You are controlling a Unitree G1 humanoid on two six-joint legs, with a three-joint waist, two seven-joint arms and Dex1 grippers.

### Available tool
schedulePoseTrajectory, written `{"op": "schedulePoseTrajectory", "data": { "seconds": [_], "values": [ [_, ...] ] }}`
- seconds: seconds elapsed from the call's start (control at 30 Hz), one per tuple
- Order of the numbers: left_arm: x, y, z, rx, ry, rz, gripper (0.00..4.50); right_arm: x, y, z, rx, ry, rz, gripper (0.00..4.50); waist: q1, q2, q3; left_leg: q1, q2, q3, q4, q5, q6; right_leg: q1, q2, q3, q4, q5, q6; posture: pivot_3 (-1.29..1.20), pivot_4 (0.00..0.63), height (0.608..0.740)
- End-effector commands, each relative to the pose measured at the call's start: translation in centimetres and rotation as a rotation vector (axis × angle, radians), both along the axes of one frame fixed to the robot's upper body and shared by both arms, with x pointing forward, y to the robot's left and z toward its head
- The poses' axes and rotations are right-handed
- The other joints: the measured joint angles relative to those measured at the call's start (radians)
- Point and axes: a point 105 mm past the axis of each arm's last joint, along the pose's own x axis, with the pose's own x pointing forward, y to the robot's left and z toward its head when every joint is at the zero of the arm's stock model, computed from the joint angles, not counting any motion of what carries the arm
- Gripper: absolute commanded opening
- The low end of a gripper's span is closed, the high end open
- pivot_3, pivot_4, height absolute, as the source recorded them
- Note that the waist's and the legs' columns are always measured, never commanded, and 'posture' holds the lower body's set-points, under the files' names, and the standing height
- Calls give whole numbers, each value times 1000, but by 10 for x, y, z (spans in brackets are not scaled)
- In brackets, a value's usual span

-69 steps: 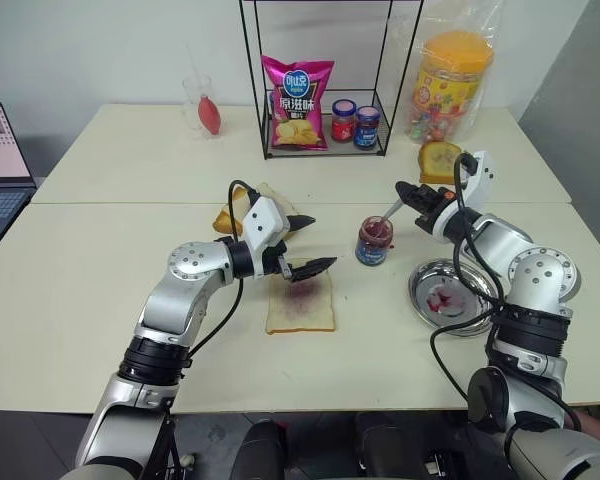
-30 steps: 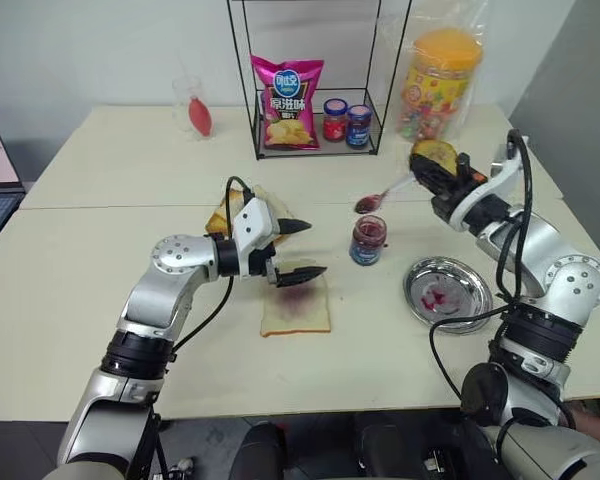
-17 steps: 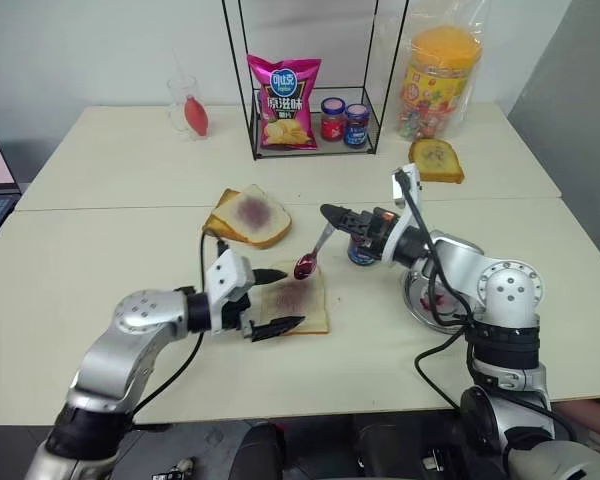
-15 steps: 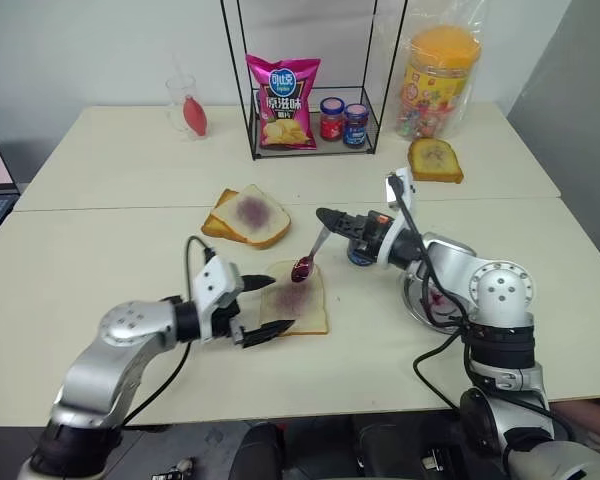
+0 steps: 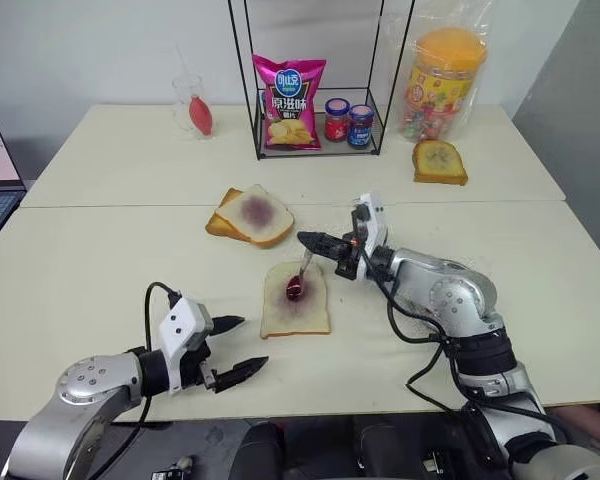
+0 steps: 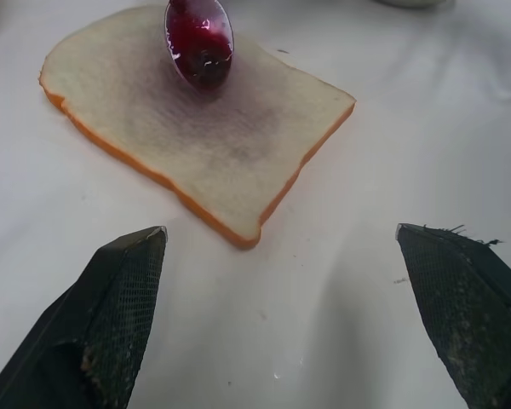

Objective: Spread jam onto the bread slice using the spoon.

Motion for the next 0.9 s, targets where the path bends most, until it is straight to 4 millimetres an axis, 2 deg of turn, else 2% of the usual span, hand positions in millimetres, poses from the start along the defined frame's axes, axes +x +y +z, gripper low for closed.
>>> {"op": "schedulePoseTrajectory", "data": {
  "seconds": [0.03, 0.37, 0.5, 0.63, 0.7, 0.77, 0.9],
  "values": [
    [0, -3, 12, -9, -48, -15, 4500, -4, 4, 13, -5, -137, 30, 33, 0, 0, 0, 0, 0, 0, 0, 0, 0, 0, 0, 0, 0, 0, 0, 0, 150, 740],
    [11, -4, 15, -2, -63, -37, 4500, 13, -5, 33, 13, -259, -43, 33, 0, 0, 0, 1, 0, -1, 0, 0, 0, 0, 0, -2, 2, 0, 0, 0, 150, 740],
    [16, -5, 16, -3, -70, -43, 4500, 13, -7, 39, 24, -275, -46, 33, 1, 0, 0, 1, 0, -2, 0, 0, 0, 0, 0, -3, 3, -1, -1, 0, 150, 740],
    [16, -6, 16, -5, -69, -54, 4500, 10, -10, 43, 59, -234, -33, 33, 1, 0, 0, 0, 0, -2, 0, 0, 0, 0, 0, -3, 3, -1, -3, 0, 150, 740],
    [16, -5, 16, -3, -68, -56, 4500, 4, -10, 44, 112, -160, 4, 33, 1, 0, 0, 0, 0, -3, 0, 0, 0, 0, 0, -4, 3, -2, -3, 0, 150, 740],
    [17, -4, 16, -1, -66, -58, 4500, -7, -8, 42, 158, -70, 71, 33, 2, 0, 0, 0, 0, -4, 0, 0, 0, 0, 0, -5, 4, -2, -4, 0, 150, 740],
    [17, -5, 16, 0, -66, -63, 4500, -14, -7, 37, 166, -2, 98, 33, 2, 0, 0, 0, 0, -6, 0, 0, 0, 1, 0, -7, 5, -3, -5, 0, 150, 740]
  ]
}}
